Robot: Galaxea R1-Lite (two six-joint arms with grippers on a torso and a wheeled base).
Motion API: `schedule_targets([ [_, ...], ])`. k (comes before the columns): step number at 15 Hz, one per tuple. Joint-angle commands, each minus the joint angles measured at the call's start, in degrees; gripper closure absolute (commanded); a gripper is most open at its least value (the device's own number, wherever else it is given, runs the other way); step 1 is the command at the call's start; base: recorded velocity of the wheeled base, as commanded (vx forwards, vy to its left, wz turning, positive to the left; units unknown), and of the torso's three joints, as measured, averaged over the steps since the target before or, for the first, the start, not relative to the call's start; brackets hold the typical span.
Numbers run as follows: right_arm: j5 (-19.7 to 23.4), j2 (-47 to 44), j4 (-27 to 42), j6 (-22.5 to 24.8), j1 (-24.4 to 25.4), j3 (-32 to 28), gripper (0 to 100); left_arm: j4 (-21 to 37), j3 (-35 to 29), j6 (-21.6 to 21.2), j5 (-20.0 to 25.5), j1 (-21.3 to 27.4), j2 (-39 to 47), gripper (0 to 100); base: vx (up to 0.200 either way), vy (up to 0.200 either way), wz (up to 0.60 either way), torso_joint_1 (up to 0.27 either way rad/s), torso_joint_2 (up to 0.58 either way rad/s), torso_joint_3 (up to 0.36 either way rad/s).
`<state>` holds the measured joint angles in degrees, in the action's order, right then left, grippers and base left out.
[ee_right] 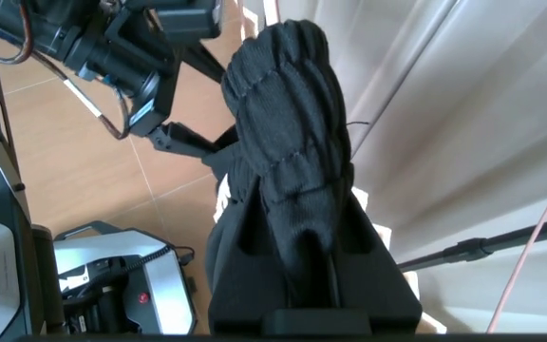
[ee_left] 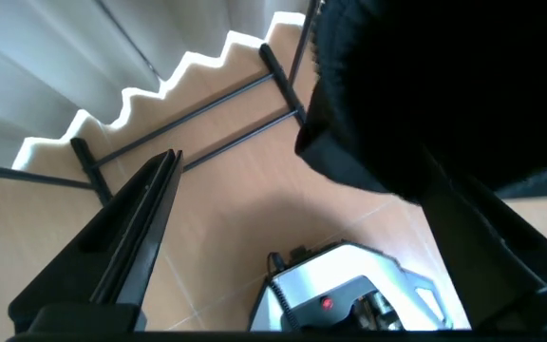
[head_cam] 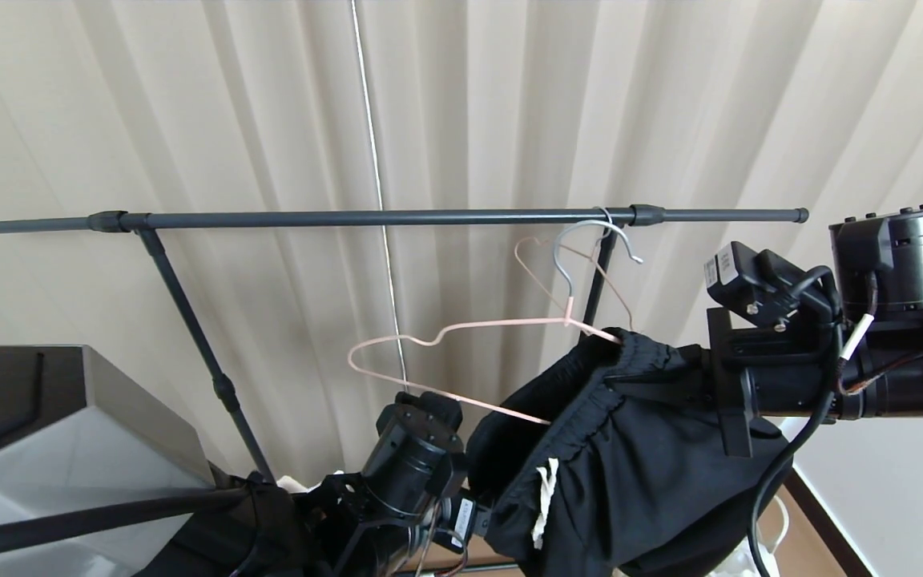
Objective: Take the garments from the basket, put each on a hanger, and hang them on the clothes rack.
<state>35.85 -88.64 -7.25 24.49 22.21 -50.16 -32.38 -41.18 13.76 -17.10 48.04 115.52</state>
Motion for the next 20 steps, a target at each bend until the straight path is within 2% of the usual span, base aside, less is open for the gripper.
schedule_targets([
  [1,0.01,0.48,-0.04,0.03,0.03,0.07,100,0.03,0.13,-0.05,-0.04,0.12,0.85,0,0.0,0.0,0.0,0.0,0.0,0.0],
  [6,0.01,1.19,-0.04,0.03,-0.24,0.15,100,-2.51,0.13,-0.05,-0.21,-1.37,2.08,0,0.0,0.0,0.0,0.0,0.0,0.0],
  [7,0.01,1.27,-0.04,0.03,-0.33,0.15,100,-2.6,0.13,-0.05,-0.21,-1.64,2.08,100,0.0,0.0,0.0,0.0,0.0,0.0],
  [16,0.01,1.01,-0.04,0.03,-1.73,0.07,100,-4.18,0.75,0.04,-1.18,-3.22,-0.82,100,0.0,0.0,0.0,0.0,0.0,0.0],
  [20,0.01,0.13,-0.04,0.12,-2.96,0.15,100,-7.61,2.77,-0.49,-1.09,-6.56,-4.07,100,0.0,0.0,0.0,0.0,0.0,0.0],
])
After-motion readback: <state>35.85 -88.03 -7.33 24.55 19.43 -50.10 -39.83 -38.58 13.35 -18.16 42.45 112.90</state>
